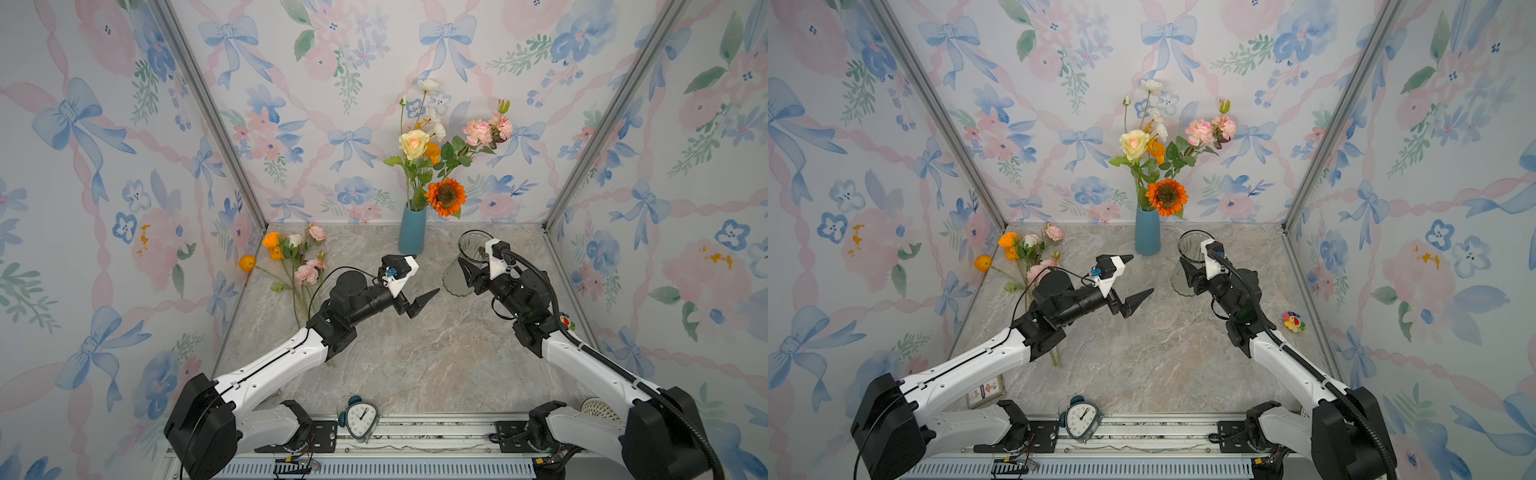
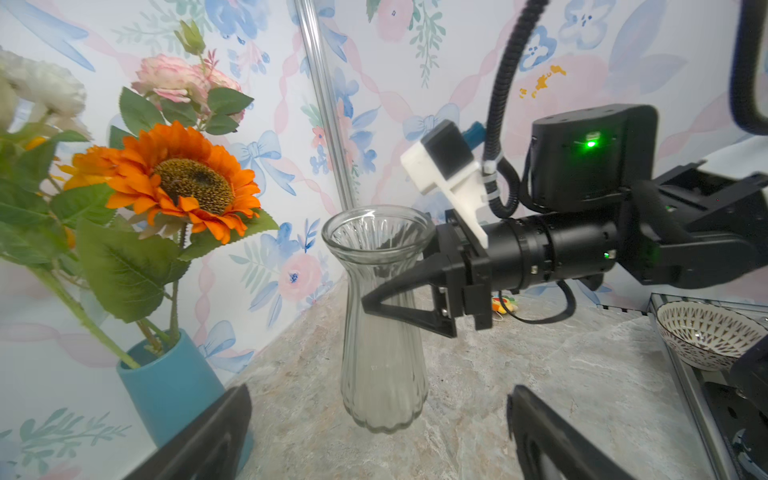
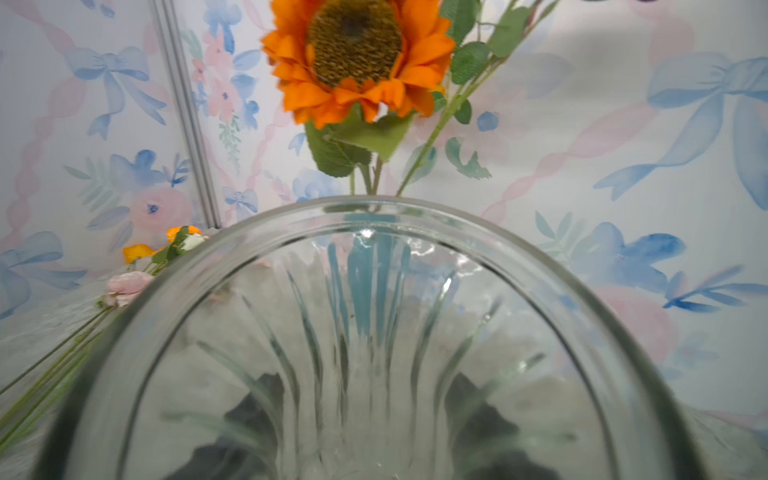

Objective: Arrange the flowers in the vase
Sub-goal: 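Slide the glass vase to mid-table with the right gripper while the left approaches flowers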

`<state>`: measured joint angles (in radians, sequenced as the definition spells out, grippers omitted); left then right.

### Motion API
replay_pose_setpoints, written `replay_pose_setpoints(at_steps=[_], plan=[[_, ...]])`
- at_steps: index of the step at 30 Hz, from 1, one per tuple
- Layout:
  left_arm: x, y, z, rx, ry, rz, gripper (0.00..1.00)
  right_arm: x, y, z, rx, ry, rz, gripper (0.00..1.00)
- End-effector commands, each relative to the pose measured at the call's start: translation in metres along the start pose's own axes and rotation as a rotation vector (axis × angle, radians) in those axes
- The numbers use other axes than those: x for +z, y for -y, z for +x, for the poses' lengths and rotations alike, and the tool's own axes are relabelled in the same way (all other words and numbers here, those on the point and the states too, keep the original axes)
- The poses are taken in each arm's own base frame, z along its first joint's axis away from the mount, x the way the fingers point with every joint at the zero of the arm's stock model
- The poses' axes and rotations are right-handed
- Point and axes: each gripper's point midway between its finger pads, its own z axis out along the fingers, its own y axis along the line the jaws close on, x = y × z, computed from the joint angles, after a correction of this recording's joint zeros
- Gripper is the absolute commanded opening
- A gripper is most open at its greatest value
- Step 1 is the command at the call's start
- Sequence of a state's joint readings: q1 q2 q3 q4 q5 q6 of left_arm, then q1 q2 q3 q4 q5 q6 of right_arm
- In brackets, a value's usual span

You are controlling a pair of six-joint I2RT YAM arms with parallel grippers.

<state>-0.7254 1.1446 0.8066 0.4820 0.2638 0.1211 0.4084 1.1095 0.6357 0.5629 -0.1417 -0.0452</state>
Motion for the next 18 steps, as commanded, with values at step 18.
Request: replay_pose_setpoints(at_steps=[18], plan=[[-0.122, -0.023, 0.069, -0.364, -0.267, -0.327, 0.98, 0.001, -0.158, 0.009, 0.026, 0.068, -0.271, 0.36]])
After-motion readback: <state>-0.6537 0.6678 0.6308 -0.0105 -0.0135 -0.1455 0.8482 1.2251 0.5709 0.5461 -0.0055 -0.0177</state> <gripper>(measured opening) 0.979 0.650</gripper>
